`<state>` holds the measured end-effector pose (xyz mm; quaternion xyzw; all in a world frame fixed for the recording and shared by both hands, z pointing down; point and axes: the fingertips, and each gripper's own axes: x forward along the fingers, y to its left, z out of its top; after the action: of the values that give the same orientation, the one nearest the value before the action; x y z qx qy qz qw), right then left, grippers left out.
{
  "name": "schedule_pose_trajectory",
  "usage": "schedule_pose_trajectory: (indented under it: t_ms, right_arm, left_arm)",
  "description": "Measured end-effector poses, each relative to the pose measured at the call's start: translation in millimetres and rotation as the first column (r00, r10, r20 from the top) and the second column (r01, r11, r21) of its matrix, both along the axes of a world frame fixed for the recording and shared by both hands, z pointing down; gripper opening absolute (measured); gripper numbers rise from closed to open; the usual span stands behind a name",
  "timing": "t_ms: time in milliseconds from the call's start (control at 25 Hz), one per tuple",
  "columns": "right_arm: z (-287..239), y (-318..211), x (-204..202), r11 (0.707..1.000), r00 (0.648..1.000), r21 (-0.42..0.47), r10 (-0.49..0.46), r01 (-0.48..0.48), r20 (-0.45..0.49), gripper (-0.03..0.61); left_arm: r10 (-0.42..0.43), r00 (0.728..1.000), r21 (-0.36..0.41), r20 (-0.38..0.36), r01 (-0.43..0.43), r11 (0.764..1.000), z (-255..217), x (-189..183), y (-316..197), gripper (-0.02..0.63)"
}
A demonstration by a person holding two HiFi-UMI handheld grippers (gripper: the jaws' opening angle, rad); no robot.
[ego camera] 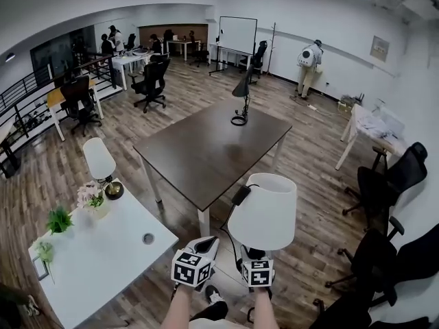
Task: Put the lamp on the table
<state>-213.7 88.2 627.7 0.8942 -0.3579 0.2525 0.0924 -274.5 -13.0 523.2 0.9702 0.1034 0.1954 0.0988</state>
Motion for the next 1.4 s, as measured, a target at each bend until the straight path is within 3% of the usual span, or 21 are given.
schedule_pose_trajectory:
  t_ms: [280, 480, 720, 920, 1120, 1400]
  right_arm:
    - [-7.1, 0.4, 65.8, 0.999, 0.999, 0.003, 0.05, -0.049, -0.008, 0.176]
    - [-15.4, 9.8, 91.6, 0.996, 0.996, 0.022, 0.087, -0.087, -0.016, 0.176]
    - [-10.4, 23.7, 135.4, 0.989, 0.989, -0.034, 0.146, -0.146, -0.011, 0.176]
    - [-6.8, 16.9, 164.3, 0.985, 0.985, -0.031, 0.171, -0.171, 0.005, 0.176]
    - [1.4, -2.8, 196.2, 0.988, 0.99, -0.049, 0.143, -0.143, -0.009, 0.178]
    - [9.9, -44.6, 230.9, 0.993, 0.993, 0.013, 0.116, -0.116, -0.002, 0.179]
  left_arm:
    - [0.021, 1.0, -0.016, 0.001, -0.021, 1.0, -3.6, 65.0, -12.7, 0.0]
    - [0.028, 0.999, -0.099, -0.023, -0.03, 0.995, -7.6, 109.2, -17.0, 0.0]
    - [0.063, 0.998, -0.163, -0.006, -0.063, 0.985, 9.3, 172.0, -10.1, 0.0]
    - [0.088, 0.996, -0.149, -0.002, -0.087, 0.985, 12.9, 213.0, -16.9, 0.0]
    - [0.036, 0.999, -0.159, -0.012, -0.038, 0.987, 13.9, 246.0, -51.8, 0.0]
    - [-0.01, 1.0, -0.097, -0.009, 0.009, 0.995, 15.8, 259.4, -98.4, 0.0]
